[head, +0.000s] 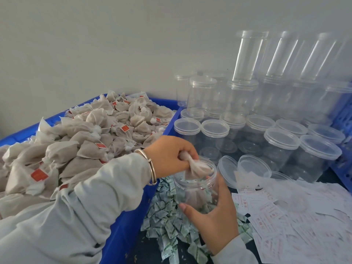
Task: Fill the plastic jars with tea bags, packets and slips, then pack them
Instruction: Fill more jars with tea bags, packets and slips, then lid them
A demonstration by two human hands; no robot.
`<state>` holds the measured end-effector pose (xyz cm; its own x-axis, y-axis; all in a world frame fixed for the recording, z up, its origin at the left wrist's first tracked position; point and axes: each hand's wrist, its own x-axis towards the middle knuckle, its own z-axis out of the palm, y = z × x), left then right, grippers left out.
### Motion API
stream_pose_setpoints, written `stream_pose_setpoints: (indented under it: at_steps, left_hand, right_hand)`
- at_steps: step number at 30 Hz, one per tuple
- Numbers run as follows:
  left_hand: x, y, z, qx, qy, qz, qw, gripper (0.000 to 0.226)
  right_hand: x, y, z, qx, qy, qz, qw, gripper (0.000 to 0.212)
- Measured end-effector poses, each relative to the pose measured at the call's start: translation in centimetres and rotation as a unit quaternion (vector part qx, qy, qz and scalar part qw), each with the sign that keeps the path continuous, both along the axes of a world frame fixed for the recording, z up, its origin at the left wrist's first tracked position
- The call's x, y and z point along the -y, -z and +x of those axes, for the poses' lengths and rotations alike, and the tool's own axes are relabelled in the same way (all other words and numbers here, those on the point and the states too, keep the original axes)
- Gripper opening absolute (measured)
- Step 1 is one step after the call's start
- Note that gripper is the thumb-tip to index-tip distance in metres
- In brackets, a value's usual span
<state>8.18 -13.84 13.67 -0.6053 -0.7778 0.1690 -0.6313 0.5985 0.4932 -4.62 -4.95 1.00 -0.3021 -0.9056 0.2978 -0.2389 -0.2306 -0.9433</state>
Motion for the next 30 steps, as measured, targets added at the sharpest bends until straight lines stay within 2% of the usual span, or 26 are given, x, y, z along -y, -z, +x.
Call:
stream_pose_setpoints:
  at_steps: [3, 6, 9, 11, 15, 19, 21, 24, 27, 30]
  left_hand:
    - [-0.5, 0.5, -0.3, -0.006, 0.026, 0.02, 0.999, 0.019]
    - [-0.6, 0.7, -0.4, 0.023, 0.058, 0.014, 0.998, 0.015]
    - [-0.4, 0.9, -0.3, 0.043, 0.062, 0.017, 0.997, 0.024]
    - [0.2, 0.8, 0.0, 0.022, 0.038, 0.013, 0.999, 0.027]
    - [2.6, 0.1, 1.8, -0.009, -0.097, -0.066, 0.993, 0.021]
    - [5.5, -0.2, 5.4, -0.022, -0.285, -0.098, 0.953, 0.02]
    - [6.5, 0.1, 6.9, 0.026, -0.343, -0.094, 0.934, 0.026]
    - [7.1, 1.0, 7.5, 0.148, -0.374, -0.025, 0.915, 0.038]
    - [7.4, 2.2, 6.9, 0.264, -0.337, 0.008, 0.904, 0.048]
    - [7.7, 2.9, 6.6, 0.381, -0.301, 0.002, 0.874, 0.046]
  right_hand:
    - [0.0, -0.1, 0.0, 0.002, 0.01, 0.008, 1.0, 0.093]
    - [0.0, 0.0, 0.0, -0.001, 0.002, 0.006, 1.0, 0.094]
    - [-0.1, -0.1, -0.1, -0.012, -0.01, 0.002, 1.0, 0.098]
    - [-0.1, -0.2, -0.2, 0.003, -0.02, 0.001, 1.0, 0.098]
    - [-0.1, -0.5, -0.2, 0.022, -0.035, 0.006, 0.999, 0.1]
    - [-0.2, -0.3, -0.3, 0.012, -0.026, 0.024, 0.999, 0.1]
    - [-0.2, -0.2, -0.3, 0.008, -0.022, 0.026, 0.999, 0.1]
    - [-0.2, -0.4, -0.2, 0.006, -0.018, 0.025, 1.0, 0.095]
    - [-0.2, -0.4, -0.3, 0.013, -0.023, 0.027, 0.999, 0.095]
    - [-0.2, -0.3, -0.3, 0.02, -0.03, 0.029, 0.999, 0.095]
